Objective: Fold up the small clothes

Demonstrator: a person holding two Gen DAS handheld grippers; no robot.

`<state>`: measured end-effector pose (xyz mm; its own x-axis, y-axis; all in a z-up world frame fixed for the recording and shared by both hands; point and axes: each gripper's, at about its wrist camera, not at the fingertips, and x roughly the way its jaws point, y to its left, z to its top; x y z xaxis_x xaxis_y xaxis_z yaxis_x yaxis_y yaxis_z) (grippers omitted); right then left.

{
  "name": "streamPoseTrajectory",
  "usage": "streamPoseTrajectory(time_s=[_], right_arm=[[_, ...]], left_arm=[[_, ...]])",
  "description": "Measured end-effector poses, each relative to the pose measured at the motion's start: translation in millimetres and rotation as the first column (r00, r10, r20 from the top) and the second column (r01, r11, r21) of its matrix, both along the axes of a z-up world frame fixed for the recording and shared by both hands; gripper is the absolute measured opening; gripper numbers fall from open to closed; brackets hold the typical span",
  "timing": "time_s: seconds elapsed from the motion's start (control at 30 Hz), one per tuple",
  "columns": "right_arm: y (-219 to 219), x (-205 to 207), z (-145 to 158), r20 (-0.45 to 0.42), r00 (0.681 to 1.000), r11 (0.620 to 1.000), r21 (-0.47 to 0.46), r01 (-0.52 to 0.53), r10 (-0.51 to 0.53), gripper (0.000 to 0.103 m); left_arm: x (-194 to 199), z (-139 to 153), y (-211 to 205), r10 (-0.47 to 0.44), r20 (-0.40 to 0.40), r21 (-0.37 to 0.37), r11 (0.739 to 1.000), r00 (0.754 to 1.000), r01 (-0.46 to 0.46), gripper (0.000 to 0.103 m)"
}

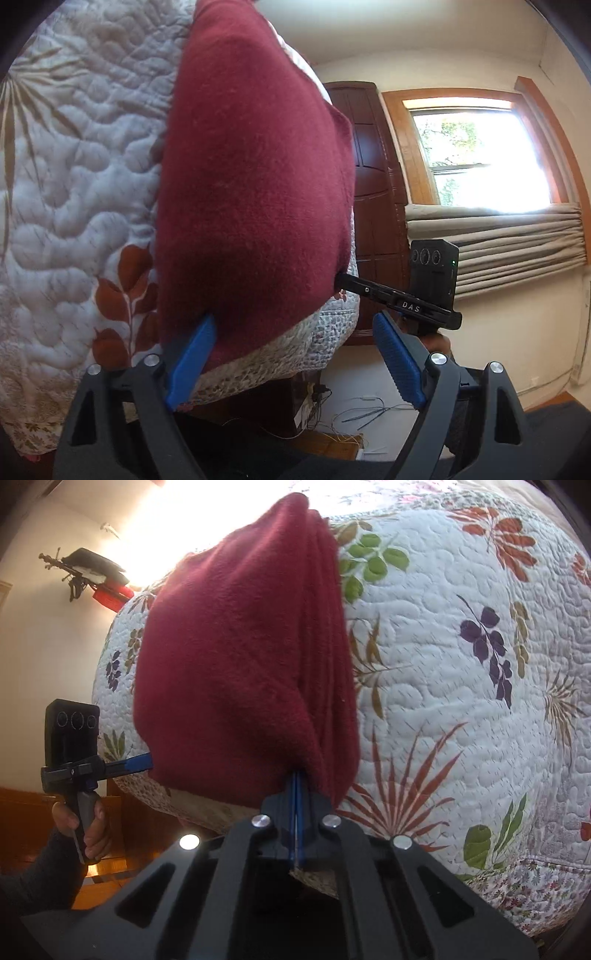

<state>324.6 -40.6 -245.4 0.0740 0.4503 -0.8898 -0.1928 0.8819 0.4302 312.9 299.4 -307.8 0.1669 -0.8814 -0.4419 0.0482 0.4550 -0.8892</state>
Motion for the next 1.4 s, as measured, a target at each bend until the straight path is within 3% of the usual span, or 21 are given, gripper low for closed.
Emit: streamPoseTrajectory(time_s=[0.07,0.13,0.2,0.23,0.3,0.33,0.37,0.43,0.5,0.57,0.6,0.67,0.73,0.77,0.8,0.87,0.9,0.93,1.03,1.17,1.4], right_arm=[[-5.6,-3.4,5.7,0.015,1.000,1.000,0.027,0.001,-0.001,0.000],[-6.8,-13.1,18.7,0.054,0.998,0.999,0.037,-0.012,0.010,0.007],[-6.9,-28.9,38.9,0.116,0.993,1.000,0.021,-0.012,0.009,0.021],[-8.5,-39.2,50.3,0.158,0.987,1.000,-0.005,-0.003,0.004,0.034],[-7.8,-62.9,80.3,0.262,0.965,0.997,-0.065,0.036,-0.018,0.057],[-7.4,-77.7,97.5,0.330,0.944,0.992,-0.105,0.065,-0.027,0.079],[-5.0,-93.4,112.1,0.400,0.916,0.984,-0.147,0.100,-0.033,0.094],[-3.1,-119.3,133.4,0.491,0.870,0.964,-0.212,0.160,-0.036,0.098],[0.8,-134.9,144.6,0.494,0.868,0.952,-0.243,0.187,-0.045,0.099],[1.1,-151.9,162.7,0.509,0.858,0.948,-0.236,0.214,-0.067,0.099],[1.2,-163.6,176.7,0.533,0.843,0.950,-0.219,0.224,-0.076,0.099],[0.6,-190.1,210.7,0.592,0.802,0.958,-0.177,0.224,-0.078,0.099],[-5.2,-219.5,245.0,0.655,0.750,0.968,-0.114,0.225,-0.097,0.100],[-9.8,-230.8,254.3,0.662,0.739,0.968,-0.080,0.239,-0.128,0.100],[-16.5,-236.9,253.3,0.631,0.759,0.968,-0.052,0.246,-0.159,0.100],[-19.9,-233.3,232.8,0.493,0.856,0.975,-0.062,0.212,-0.155,0.100],[-16.1,-233.7,221.8,0.437,0.891,0.979,-0.094,0.180,-0.122,0.100],[-14.1,-239.0,217.0,0.422,0.900,0.980,-0.111,0.168,-0.107,0.099],[-10.2,-265.7,228.4,0.456,0.884,0.981,-0.099,0.168,-0.106,0.099],[-2.4,-291.0,247.7,0.538,0.841,0.975,-0.154,0.159,-0.052,0.100],[-0.1,-304.7,252.6,0.540,0.841,0.978,-0.152,0.145,-0.041,0.100]], left_arm=[[-1.8,7.8,-6.8,0.016,0.006,0.034,0.999,1.000,-0.016,0.086],[-12.6,22.1,-7.6,0.027,0.018,0.073,0.997,0.999,-0.029,0.087],[-30.2,44.8,-8.4,0.061,0.029,0.141,0.988,0.998,-0.064,0.088],[-41.9,60.4,-9.1,0.083,0.045,0.203,0.975,0.996,-0.090,0.090],[-70.9,93.8,-15.7,0.116,0.112,0.405,0.901,0.987,-0.152,0.097],[-87.6,111.6,-22.3,0.118,0.153,0.495,0.850,0.981,-0.179,0.097],[-105.0,128.0,-27.5,0.112,0.190,0.538,0.819,0.975,-0.199,0.099],[-134.7,161.5,-39.4,0.102,0.268,0.605,0.756,0.958,-0.250,0.099],[-158.2,189.8,-43.8,0.130,0.318,0.648,0.693,0.939,-0.315,0.099],[-174.7,216.9,-48.8,0.181,0.319,0.693,0.625,0.930,-0.360,0.099],[-177.8,230.3,-43.5,0.204,0.322,0.697,0.611,0.925,-0.377,0.099],[-200.5,257.5,-41.1,0.230,0.375,0.659,0.615,0.898,-0.433,0.099],[-221.9,281.6,-48.7,0.224,0.422,0.661,0.587,0.878,-0.467,0.099],[-231.8,290.3,-52.9,0.212,0.445,0.665,0.572,0.870,-0.480,0.099],[-238.8,294.0,-56.5,0.198,0.464,0.667,0.563,0.864,-0.487,0.099],[-248.3,292.7,-62.9,0.188,0.454,0.684,0.552,0.871,-0.476,0.099],[-252.7,290.6,-66.1,0.183,0.438,0.690,0.559,0.880,-0.459,0.099],[-257.9,289.9,-68.6,0.188,0.423,0.689,0.568,0.886,-0.449,0.099],[-275.8,294.5,-75.1,0.210,0.422,0.683,0.567,0.882,-0.461,0.099],[-291.9,306.1,-87.2,0.184,0.457,0.722,0.495,0.870,-0.484,0.099],[-309.0,315.5,-92.2,0.168,0.473,0.717,0.497,0.865,-0.489,0.099]])
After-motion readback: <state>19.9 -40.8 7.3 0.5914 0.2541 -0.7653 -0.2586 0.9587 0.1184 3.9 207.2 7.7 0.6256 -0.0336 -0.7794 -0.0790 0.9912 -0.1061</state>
